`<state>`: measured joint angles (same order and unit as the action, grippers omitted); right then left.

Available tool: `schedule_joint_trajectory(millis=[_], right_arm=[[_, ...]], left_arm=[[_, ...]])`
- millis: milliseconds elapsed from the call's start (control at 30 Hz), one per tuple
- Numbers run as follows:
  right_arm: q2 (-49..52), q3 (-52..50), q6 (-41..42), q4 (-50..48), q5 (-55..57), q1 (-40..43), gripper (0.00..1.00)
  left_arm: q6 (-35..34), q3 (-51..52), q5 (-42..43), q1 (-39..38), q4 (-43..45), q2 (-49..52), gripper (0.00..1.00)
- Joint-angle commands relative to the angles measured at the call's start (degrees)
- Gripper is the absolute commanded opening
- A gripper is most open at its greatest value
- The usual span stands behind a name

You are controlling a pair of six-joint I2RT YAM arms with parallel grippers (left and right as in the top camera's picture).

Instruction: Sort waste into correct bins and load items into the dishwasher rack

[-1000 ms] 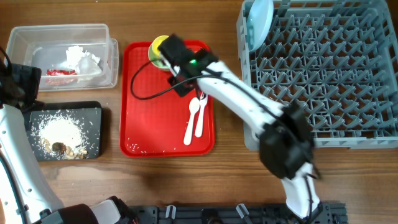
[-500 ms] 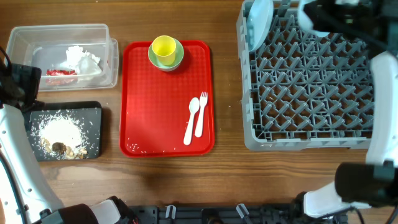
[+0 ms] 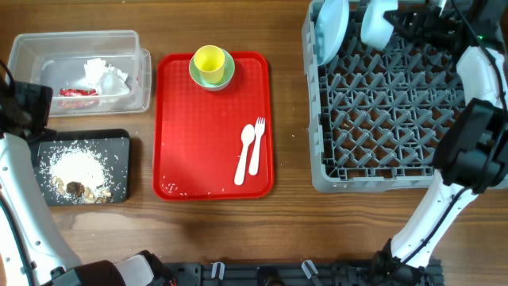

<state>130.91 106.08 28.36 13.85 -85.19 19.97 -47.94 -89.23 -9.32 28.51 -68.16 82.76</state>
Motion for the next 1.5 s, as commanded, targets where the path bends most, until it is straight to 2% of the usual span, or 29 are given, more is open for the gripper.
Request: schedule_joint_trajectory(millis=[0, 167, 300, 467, 533, 600, 700, 967, 1100, 1200, 1367, 1467], right_arm=[[1.75, -0.07, 6.51, -0.48, -3.02, -0.11, 0.04], [1.9, -0.09, 15.34, -0.22, -3.28, -0.11, 0.04], [1.9, -0.09, 15.1, 0.96, -1.66, -0.11, 0.04], [1.62, -0.07, 15.13, 0.81, 6.82, 0.52, 0.05], [1.22, -0.07, 15.34, 0.85, 10.6, 0.7, 0.09], [0.57, -0.02, 15.61, 0.83, 12.55, 0.81, 0.18], [-0.87, -0.02, 16.06, 0.98, 15.23, 1.22, 0.26], [-9.38, -0.02, 16.44, 1.25, 19.39, 4.83, 0.27], [-12.33, -0.02, 9.4, 3.61, 20.2, 3.02, 0.28], [-12.5, -0.02, 0.66, 10.71, 28.28, -1.09, 0.3], [-12.41, -0.02, -15.98, 25.0, 62.82, -11.04, 0.3], [-12.41, -0.02, -28.98, 27.41, 76.7, -16.31, 0.32]], left_arm=[[-0.74, 0.02, -0.33, 0.26, -0.04, 0.15, 1.0], [-0.74, 0.02, -0.33, 0.26, -0.04, 0.15, 1.0], [-0.74, 0.02, -0.33, 0.26, -0.04, 0.15, 1.0], [-0.74, 0.02, -0.33, 0.26, -0.04, 0.15, 1.0], [-0.74, 0.02, -0.33, 0.26, -0.04, 0.15, 1.0], [-0.74, 0.02, -0.33, 0.26, -0.04, 0.15, 1.0], [-0.72, 0.02, -0.33, 0.26, -0.04, 0.15, 1.0], [-0.72, 0.02, -0.33, 0.26, -0.04, 0.15, 1.0], [-0.72, 0.02, -0.33, 0.26, -0.04, 0.15, 1.0], [-0.72, 0.02, -0.33, 0.26, -0.04, 0.15, 1.0], [-0.72, 0.02, -0.33, 0.26, -0.04, 0.15, 1.0], [-0.72, 0.02, -0.33, 0.26, -0.04, 0.15, 1.0]])
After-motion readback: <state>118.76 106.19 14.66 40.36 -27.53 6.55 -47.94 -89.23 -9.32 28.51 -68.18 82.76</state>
